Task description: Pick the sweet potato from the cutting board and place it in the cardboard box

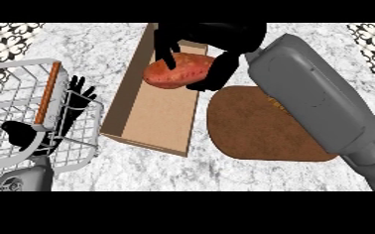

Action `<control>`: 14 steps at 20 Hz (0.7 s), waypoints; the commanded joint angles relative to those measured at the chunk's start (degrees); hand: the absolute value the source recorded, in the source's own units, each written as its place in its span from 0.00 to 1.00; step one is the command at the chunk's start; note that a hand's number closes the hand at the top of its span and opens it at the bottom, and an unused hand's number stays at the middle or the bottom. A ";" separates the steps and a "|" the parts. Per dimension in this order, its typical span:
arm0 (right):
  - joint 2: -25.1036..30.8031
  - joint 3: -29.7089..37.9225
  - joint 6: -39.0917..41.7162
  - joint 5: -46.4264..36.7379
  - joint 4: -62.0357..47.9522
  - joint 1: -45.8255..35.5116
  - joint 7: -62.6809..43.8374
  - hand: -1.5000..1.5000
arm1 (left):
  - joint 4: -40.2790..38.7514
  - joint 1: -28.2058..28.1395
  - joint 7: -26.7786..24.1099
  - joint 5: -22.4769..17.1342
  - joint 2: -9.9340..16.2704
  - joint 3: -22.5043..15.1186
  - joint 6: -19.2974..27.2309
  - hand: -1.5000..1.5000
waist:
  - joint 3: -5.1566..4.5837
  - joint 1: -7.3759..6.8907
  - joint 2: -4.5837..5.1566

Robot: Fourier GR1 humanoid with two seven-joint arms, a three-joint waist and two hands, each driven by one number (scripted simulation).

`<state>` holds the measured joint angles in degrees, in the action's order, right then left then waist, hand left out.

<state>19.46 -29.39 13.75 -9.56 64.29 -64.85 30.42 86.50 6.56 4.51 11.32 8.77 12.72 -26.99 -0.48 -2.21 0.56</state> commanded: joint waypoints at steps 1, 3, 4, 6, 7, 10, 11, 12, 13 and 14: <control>-5.02 -2.59 -3.60 -5.14 -5.07 -2.12 0.74 1.00 | 1.56 5.37 -0.89 1.47 -8.33 -6.62 4.81 0.50 | 0.41 0.97 0.04; -6.46 -3.23 -5.66 -6.89 -6.43 -1.42 0.41 1.00 | 3.91 4.54 -0.23 1.80 -8.32 -6.50 4.35 0.50 | 0.46 1.03 -0.19; -7.25 -4.25 -6.92 -8.28 -7.67 -1.07 0.55 1.00 | 2.99 4.63 -0.68 0.82 -8.34 -8.00 5.72 0.50 | 0.43 1.19 -0.04; -10.66 -6.06 -8.63 -10.22 -10.63 -0.95 0.10 1.00 | 4.15 5.84 0.42 0.61 -8.34 -6.75 4.79 0.50 | 0.45 0.77 -0.01; -8.75 -5.82 -7.01 -9.95 -12.52 0.34 2.91 1.00 | 3.50 4.56 -0.97 0.48 -8.34 -6.14 4.20 0.50 | 0.45 0.96 0.05; -15.37 -5.86 -3.79 -7.72 -18.23 -0.69 -4.36 0.00 | 2.89 4.17 -1.76 1.77 -8.35 -7.41 4.08 0.50 | 0.37 0.73 0.13; -15.31 -6.18 -2.65 -7.66 -19.65 -0.14 -2.99 0.00 | 1.97 6.11 -1.39 1.95 -8.35 -6.29 4.56 0.50 | 0.38 1.12 0.29; -16.12 -6.24 -1.62 -7.67 -21.21 -0.92 -3.18 0.00 | 3.69 5.87 -0.24 0.56 -8.35 -6.10 3.25 0.50 | 0.42 0.61 0.15; -16.41 -6.18 -1.02 -7.56 -22.30 -0.92 -2.95 0.00 | 3.41 4.12 -1.70 1.33 -8.35 -8.52 5.81 0.50 | 0.39 0.77 0.20; -17.30 -6.23 -1.34 -8.13 -23.73 -1.52 -1.81 0.00 | 3.07 7.15 1.09 0.65 -8.34 -6.12 3.79 0.50 | 0.45 0.77 0.23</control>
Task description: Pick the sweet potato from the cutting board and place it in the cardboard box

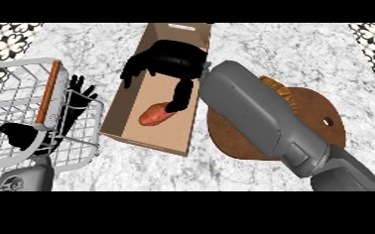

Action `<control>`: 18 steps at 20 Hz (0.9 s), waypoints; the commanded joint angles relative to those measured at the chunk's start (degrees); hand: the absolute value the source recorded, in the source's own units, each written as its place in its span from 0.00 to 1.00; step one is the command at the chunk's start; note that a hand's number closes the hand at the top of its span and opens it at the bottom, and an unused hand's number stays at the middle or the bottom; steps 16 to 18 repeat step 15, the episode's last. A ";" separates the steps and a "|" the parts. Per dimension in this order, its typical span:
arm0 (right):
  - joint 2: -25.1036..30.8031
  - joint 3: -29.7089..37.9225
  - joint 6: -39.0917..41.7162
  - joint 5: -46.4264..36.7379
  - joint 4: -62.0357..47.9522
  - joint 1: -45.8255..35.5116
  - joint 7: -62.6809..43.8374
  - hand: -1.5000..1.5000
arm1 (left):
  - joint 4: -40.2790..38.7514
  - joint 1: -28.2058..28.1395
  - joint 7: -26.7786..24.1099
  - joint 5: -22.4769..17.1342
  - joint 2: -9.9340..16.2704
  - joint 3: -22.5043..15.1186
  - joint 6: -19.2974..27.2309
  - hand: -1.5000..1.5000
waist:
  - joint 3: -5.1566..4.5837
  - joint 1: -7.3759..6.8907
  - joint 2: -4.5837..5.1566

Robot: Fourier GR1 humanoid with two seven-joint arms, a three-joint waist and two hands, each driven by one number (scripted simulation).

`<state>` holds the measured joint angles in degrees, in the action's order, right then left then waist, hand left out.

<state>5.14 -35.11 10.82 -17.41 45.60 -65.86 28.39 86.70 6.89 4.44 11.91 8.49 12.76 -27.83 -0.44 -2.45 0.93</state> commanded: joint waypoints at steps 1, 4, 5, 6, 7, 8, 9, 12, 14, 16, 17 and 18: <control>-3.91 -0.38 0.74 -0.57 -6.81 -0.43 1.01 0.00 | 2.09 3.82 -2.50 0.90 -8.07 -8.22 5.38 0.50 | 0.36 0.71 0.05; -4.99 2.47 2.30 2.71 -9.00 -0.41 4.08 0.00 | 2.19 5.65 -0.78 -0.15 -8.06 -7.60 5.57 0.50 | 0.41 0.83 0.11; -4.86 5.19 4.11 5.06 -10.92 -0.60 5.01 0.00 | 3.86 4.41 -1.50 0.21 -8.06 -6.43 4.50 0.50 | 0.44 0.25 0.15; -5.04 6.93 5.89 7.59 -10.67 -1.69 4.39 0.00 | 1.46 4.79 -2.18 1.56 -8.06 -6.07 4.65 0.50 | 0.40 0.69 0.12; -5.06 8.10 5.00 8.92 -11.50 0.66 6.54 0.00 | 2.44 6.36 -1.41 0.91 -7.74 -5.69 3.88 0.50 | 0.46 0.83 0.36; -5.08 10.86 6.12 12.39 -10.99 -1.09 5.51 0.00 | 2.17 6.35 -1.06 1.02 -7.89 -5.31 3.94 0.50 | 0.46 0.53 0.26; -5.09 12.57 5.94 14.76 -11.37 -0.61 5.76 0.00 | 2.08 5.22 -2.08 0.45 -7.80 -5.26 2.55 0.50 | 0.44 0.08 0.29; -5.12 17.70 11.96 19.88 -15.42 -1.98 4.62 0.00 | 2.67 6.85 -0.13 0.85 -7.81 -4.61 2.63 0.50 | 0.48 0.69 0.29; -2.82 21.28 15.62 22.79 -17.63 -3.59 4.77 0.00 | 2.64 6.53 -0.12 0.51 -8.08 -4.03 2.33 0.50 | 0.48 0.83 0.38; -3.99 21.75 14.08 22.82 -20.03 -2.99 4.50 0.00 | 4.89 5.55 0.72 -0.24 -8.10 -4.86 1.64 0.50 | 0.51 -0.30 0.40; -3.99 21.75 14.08 22.82 -20.03 -2.99 4.50 0.00 | 4.89 5.55 0.72 -0.24 -8.10 -4.86 1.64 0.50 | 0.51 -0.30 0.40; -3.99 21.75 14.08 22.82 -20.03 -2.99 4.50 0.00 | 4.89 5.55 0.72 -0.24 -8.10 -4.86 1.64 0.50 | 0.51 -0.30 0.40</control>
